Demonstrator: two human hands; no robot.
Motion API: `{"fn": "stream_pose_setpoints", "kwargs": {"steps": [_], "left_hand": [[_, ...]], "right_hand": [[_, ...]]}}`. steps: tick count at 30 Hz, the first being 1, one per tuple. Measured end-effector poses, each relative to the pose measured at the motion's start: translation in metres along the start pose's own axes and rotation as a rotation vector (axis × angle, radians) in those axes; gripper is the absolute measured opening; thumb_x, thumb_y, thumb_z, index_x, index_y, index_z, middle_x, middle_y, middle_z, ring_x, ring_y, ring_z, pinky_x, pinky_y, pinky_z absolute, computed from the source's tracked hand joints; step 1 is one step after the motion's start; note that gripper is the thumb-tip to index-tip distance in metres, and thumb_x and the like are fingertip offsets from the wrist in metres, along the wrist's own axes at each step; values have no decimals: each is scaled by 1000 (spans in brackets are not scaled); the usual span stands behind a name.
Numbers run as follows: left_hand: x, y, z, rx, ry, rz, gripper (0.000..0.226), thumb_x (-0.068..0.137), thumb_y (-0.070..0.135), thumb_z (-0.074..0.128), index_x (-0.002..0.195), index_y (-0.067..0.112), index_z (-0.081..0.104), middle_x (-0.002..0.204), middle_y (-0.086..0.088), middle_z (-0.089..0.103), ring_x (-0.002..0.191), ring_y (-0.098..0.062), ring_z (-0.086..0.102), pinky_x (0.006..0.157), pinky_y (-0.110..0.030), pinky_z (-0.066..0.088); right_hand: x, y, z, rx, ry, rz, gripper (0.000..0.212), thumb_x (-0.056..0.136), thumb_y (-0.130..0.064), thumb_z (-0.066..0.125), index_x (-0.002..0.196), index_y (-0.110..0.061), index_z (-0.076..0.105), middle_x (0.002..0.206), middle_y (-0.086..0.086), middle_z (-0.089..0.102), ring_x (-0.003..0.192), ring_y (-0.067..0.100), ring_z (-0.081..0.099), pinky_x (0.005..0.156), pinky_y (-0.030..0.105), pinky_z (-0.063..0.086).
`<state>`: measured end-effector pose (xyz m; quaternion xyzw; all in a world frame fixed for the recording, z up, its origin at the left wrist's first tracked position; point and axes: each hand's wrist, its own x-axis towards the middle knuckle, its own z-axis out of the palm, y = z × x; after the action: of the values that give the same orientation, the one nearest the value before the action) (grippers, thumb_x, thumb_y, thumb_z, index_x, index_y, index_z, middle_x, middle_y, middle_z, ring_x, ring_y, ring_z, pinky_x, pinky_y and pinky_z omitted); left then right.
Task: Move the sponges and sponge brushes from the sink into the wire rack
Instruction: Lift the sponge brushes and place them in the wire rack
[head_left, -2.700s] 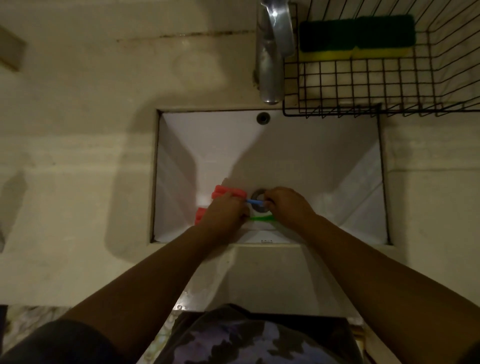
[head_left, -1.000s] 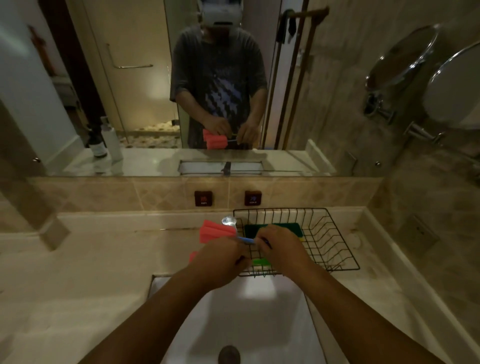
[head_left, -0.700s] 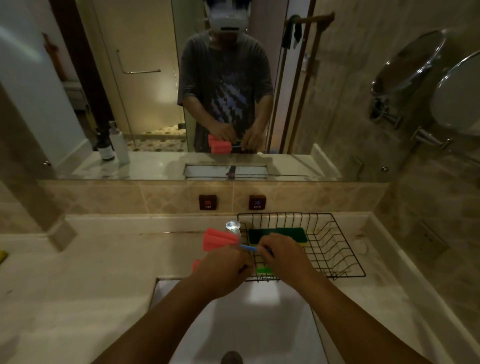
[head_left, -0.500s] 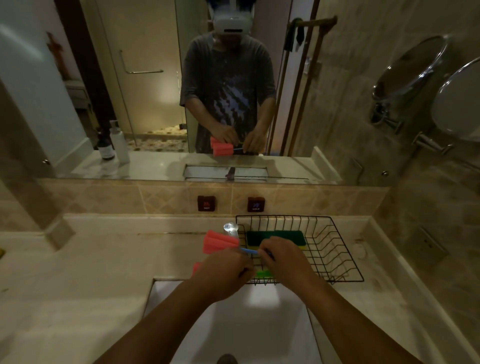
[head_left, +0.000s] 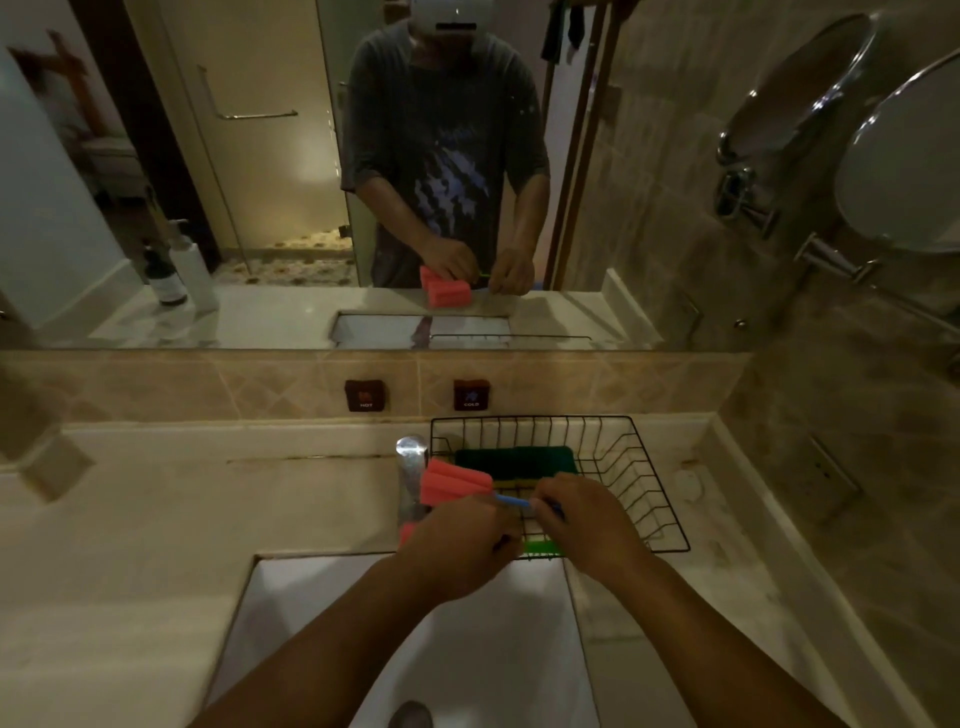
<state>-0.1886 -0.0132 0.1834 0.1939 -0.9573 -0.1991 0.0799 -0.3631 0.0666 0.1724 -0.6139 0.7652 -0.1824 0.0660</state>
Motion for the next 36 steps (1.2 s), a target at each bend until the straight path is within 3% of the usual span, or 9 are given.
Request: {"fn": "stream_pose_setpoints", "kwargs": {"steps": [4,12,18,24,28,31,34,36], "left_hand": [[22,6,14,-39,13,-7,18,99,28,51,98,19,67,99,1,67,84,-9,60,77,-22,49],[52,1,39,-19,27,2,16,98,25,52,94,18,65,96,0,66,77,-2,49,70,-14,36],[68,-14,55,-14,-26,-32,14,97,23,54,101,18,67,105,0,67,89,-12,62,81,-30,54],[82,-31,77,-33,-22,-74,14,96,23,56,92,19,69,98,2,68,79,-5,54,70,-19,40],[89,-41,95,-69,-42,-156,17,98,27,55,103,18,69,103,-1,70,83,-6,56,77,-22,48],[94,-47,101,-59,-54,-155,22,99,27,52,111,17,68,108,-3,71,93,-15,66,82,-27,54],[100,-54,105,-31,-79,-108,24,99,24,52,110,13,70,109,-5,71,95,-19,68,83,-33,56],[105,-58,109,-22,-107,-94,23,99,24,52,109,13,70,109,-4,71,96,-18,67,82,-34,56]], "right_hand": [[5,26,-1,1,-19,20,13,93,-32,51,81,-30,55,75,-11,45,63,3,42,53,16,25],[22,66,13,53,-79,-24,16,95,-29,50,80,-26,55,75,-10,47,66,6,44,55,18,28],[40,82,33,107,-113,-17,15,94,-29,52,86,-22,64,78,-6,51,69,11,50,59,27,42],[55,97,54,137,-180,-21,19,95,-29,51,80,-22,59,75,-7,47,64,6,44,56,21,29],[67,108,69,132,-246,-26,18,95,-26,50,81,-19,59,76,-4,48,66,12,45,54,18,23],[72,116,81,135,-292,-22,19,95,-25,48,79,-19,56,76,0,54,70,17,52,56,21,32],[77,124,88,132,-322,-48,18,95,-18,51,91,-11,67,90,9,65,83,23,60,69,30,47],[81,127,90,185,-345,-49,15,93,-17,55,92,-11,69,97,8,66,88,22,61,71,28,47]]}}
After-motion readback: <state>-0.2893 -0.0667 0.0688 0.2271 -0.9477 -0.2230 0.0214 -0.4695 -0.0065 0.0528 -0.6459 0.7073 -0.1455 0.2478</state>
